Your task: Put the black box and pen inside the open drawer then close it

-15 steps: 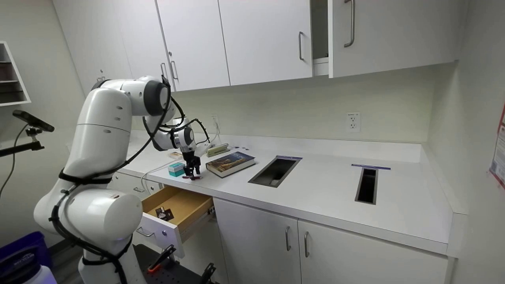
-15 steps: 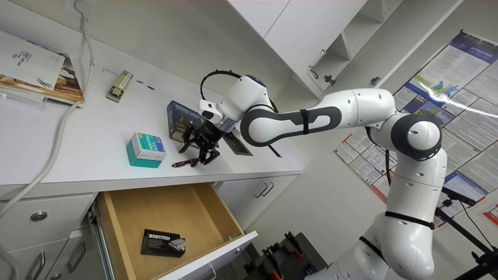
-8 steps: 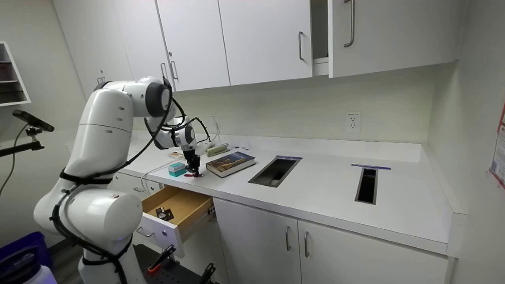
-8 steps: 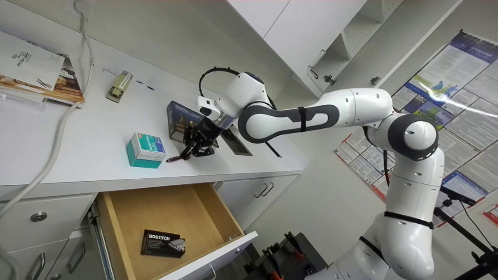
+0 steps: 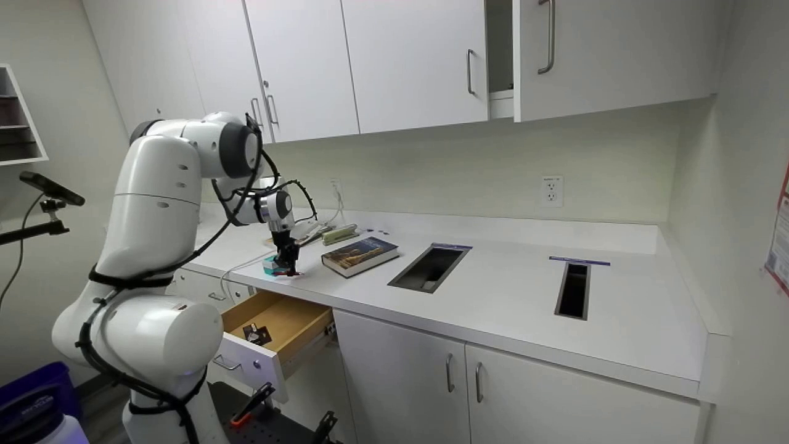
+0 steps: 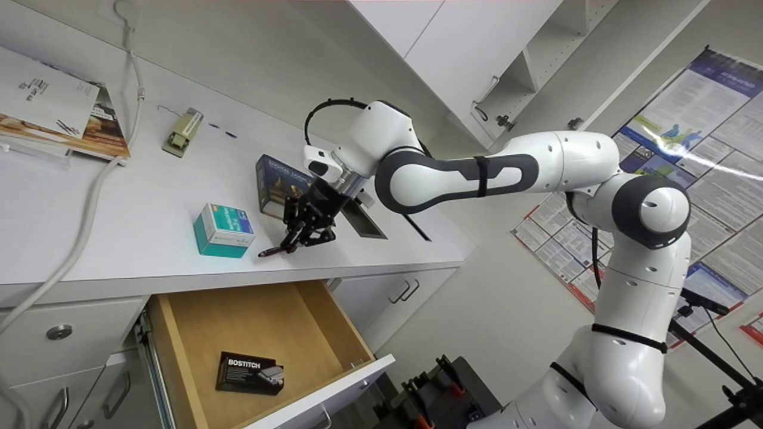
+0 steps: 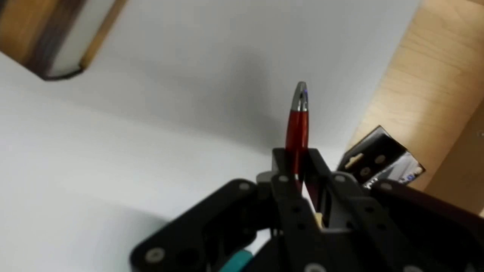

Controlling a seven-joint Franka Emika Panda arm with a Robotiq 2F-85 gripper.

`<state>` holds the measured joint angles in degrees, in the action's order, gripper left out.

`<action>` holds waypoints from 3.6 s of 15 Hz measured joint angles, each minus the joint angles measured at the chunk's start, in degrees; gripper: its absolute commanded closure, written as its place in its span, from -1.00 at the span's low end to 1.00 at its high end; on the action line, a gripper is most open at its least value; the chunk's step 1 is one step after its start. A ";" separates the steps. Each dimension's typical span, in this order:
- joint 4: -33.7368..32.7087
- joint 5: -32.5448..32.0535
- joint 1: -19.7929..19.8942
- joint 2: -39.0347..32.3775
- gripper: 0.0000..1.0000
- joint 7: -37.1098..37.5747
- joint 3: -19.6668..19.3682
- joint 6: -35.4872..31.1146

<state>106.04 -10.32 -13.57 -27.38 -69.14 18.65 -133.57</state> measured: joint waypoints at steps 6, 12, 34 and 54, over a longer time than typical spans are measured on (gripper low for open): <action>9.65 3.83 -2.64 7.86 0.87 11.72 2.65 3.44; 20.90 -1.52 -5.72 9.11 0.93 32.68 1.20 -5.47; 19.53 -21.47 -11.61 0.91 -1.00 57.37 -6.90 -14.59; 22.03 1.94 3.75 12.83 -1.00 -1.56 15.94 -6.68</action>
<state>128.06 -8.38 -9.83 -14.55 -70.70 34.59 -140.25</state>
